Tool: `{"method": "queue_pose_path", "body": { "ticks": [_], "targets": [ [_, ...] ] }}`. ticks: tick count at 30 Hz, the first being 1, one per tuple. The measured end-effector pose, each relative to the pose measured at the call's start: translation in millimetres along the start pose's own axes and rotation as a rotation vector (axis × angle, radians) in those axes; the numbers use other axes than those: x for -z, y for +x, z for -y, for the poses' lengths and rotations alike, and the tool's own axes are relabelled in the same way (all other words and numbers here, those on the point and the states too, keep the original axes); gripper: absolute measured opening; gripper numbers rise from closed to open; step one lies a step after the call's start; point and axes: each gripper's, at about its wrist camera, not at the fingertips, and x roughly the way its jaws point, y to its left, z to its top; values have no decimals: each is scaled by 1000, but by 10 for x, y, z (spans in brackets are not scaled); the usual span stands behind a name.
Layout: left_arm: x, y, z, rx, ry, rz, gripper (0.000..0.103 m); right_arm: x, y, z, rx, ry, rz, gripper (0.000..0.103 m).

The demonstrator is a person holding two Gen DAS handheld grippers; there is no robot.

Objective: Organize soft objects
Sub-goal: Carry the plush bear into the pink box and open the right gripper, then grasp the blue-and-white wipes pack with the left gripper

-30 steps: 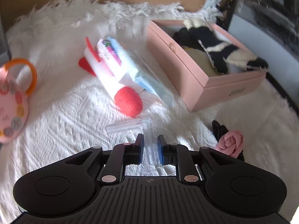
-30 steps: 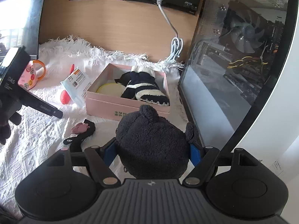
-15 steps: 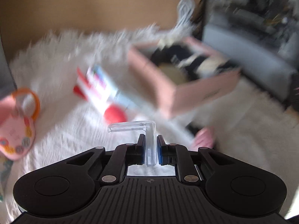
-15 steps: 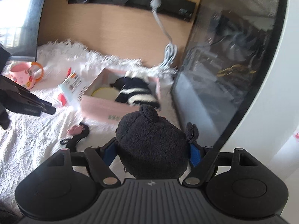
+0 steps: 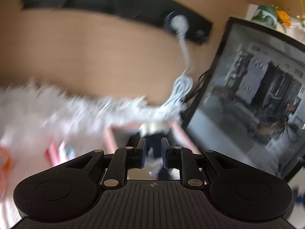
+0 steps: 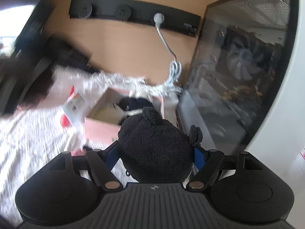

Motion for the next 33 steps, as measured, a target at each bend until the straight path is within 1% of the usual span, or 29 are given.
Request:
{"method": "queue_pose_path", "body": {
  "ticks": [3,7,9,10,12,13,15,18,20,22,24,26,28,29,31,33],
  "targets": [
    [242,-154,-185,-35,-38,-61,18,-352,193,87,-38,-40,61,76],
    [699,-404,-395,-92,-104,-145,18,-938,761,-90,-23,-145,134,76],
    [910,-532,-465,-103,-138,-172,18,-1164,1064,-191,-40,-168,169,80],
    [1009,-597,-492,-105,-159,-179,18,-1269,1258,-272,-42,-187,163,83],
    [1140,-717,-587,-110,-198,-185,18,-1372,1515,-435,-33,-216,102,83],
    [1198,-778,-633,-125,-214,-189,18,-1373,1582,-506,-31,-218,72,83],
    [1274,-854,-720,-171,-231,-202,18,-1247,1520,-567,-62,-193,61,83],
    [1356,-950,-886,-218,-276,-204,18,-897,1278,-626,-154,-185,30,83],
    [1367,-989,-971,-230,-289,-202,18,-629,1082,-653,-202,-189,8,83],
    [1266,-942,-993,-228,-264,-191,18,-397,918,-658,-237,-185,-23,83],
    [1075,-852,-993,-204,-242,-156,18,-196,786,-674,-239,-173,-48,83],
    [833,-648,-1004,-158,-268,-127,18,-54,694,-660,-220,-161,-65,83],
    [617,-418,-1061,-128,-285,-128,18,45,623,-624,-198,-133,-82,83],
    [531,-292,-1074,-136,-276,-140,18,81,614,-578,-190,-114,-93,83],
    [402,-68,-1060,-183,-236,-165,18,147,572,-505,-166,-79,-110,83],
    [339,111,-1051,-228,-209,-183,18,221,537,-445,-142,-52,-127,83]
  ]
}}
